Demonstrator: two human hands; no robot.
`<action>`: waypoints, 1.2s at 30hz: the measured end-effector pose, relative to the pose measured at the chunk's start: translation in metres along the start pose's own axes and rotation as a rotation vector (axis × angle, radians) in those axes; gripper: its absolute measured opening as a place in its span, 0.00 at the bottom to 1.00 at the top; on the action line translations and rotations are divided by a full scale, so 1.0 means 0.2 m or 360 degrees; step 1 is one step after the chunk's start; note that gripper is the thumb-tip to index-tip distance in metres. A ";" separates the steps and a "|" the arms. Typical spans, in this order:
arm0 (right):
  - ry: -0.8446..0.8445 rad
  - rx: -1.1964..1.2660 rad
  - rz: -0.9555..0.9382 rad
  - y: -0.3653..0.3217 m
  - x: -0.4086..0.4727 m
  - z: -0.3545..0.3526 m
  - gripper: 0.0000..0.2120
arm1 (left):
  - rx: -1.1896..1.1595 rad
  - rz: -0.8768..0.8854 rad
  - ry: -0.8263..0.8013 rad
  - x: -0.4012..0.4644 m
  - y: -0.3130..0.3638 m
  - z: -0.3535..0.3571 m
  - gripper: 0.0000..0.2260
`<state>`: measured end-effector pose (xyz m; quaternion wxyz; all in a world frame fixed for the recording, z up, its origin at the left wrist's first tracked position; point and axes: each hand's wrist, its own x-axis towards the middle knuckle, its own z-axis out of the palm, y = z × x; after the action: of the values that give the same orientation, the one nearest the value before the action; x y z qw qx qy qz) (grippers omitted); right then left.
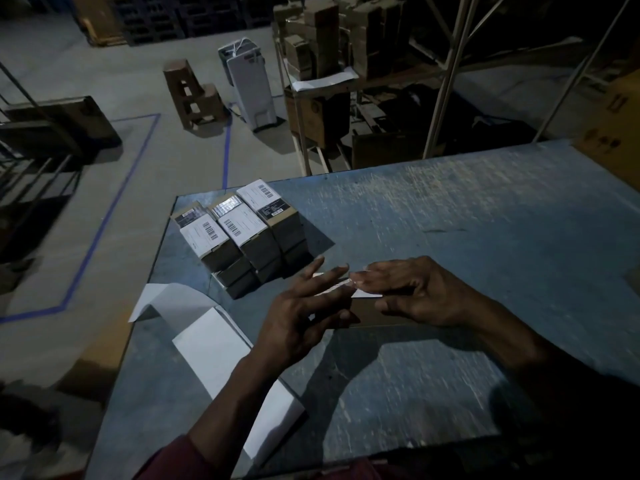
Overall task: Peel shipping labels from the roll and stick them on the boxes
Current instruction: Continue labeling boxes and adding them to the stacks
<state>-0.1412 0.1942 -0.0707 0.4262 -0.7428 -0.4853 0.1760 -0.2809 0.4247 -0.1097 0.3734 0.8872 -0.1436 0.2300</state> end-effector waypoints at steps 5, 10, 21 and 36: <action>0.0113 -0.0025 -0.0138 0.02 -0.01 -0.01 0.18 | -0.0310 -0.0228 0.0338 -0.01 0.04 0.00 0.19; 0.0238 -0.0239 -0.0382 0.05 0.00 0.01 0.19 | -0.1132 -0.1745 0.0480 0.09 0.13 -0.09 0.26; 0.0312 -0.0373 -0.0485 -0.06 0.04 0.01 0.26 | -0.1280 -0.1403 0.0481 0.09 0.10 -0.07 0.60; 0.0136 -0.0495 0.0010 -0.04 0.09 0.02 0.61 | -0.1169 -0.1214 0.0252 0.00 0.09 -0.15 0.55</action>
<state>-0.1396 0.2132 -0.0629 0.3258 -0.8082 -0.4858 0.0683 -0.2976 0.4348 -0.0815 0.7261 0.6672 0.1464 0.0788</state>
